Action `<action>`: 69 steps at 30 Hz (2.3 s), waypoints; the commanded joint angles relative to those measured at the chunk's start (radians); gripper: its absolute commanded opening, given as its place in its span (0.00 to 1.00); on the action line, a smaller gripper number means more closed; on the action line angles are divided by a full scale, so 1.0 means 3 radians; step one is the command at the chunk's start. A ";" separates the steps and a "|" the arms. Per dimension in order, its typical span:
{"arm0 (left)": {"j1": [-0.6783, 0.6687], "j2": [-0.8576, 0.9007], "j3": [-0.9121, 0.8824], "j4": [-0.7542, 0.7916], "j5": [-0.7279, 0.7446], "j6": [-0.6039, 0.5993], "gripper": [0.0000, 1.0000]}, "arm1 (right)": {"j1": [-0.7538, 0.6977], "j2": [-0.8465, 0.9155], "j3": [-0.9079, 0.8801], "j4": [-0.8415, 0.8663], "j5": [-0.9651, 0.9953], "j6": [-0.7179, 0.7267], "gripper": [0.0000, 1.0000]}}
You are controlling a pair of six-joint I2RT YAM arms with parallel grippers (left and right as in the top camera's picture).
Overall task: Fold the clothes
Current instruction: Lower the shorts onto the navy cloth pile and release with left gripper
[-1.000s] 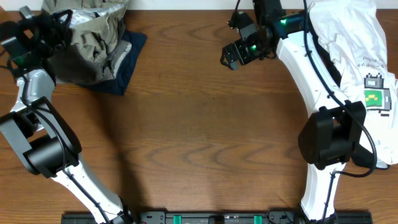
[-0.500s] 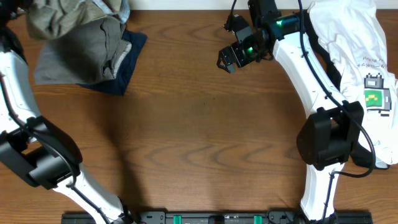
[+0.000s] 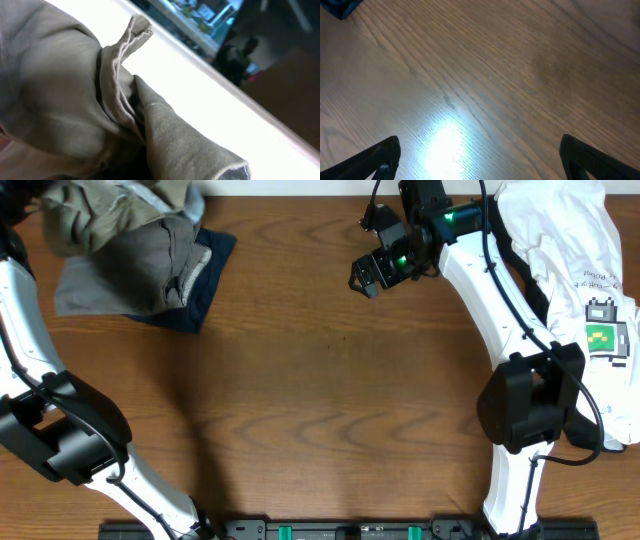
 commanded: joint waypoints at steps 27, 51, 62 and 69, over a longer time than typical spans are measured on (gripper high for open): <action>-0.0497 -0.0053 -0.0155 -0.2475 -0.1130 0.2326 0.07 | 0.0071 0.0017 0.0011 0.0005 -0.0033 0.0022 0.99; -0.1181 -0.0324 -0.0492 -0.3042 -0.1312 0.2335 0.85 | 0.0071 0.0017 0.0011 -0.0130 -0.0023 -0.0081 0.99; -0.1086 -0.0598 -0.0493 -0.3246 -0.2394 0.1855 0.86 | 0.0071 0.0017 0.0011 -0.0131 -0.0023 -0.0080 0.99; -0.1007 -0.0174 -0.0493 -0.2878 -0.2663 0.1724 0.86 | 0.0071 0.0017 0.0011 -0.0149 -0.0023 -0.0095 0.99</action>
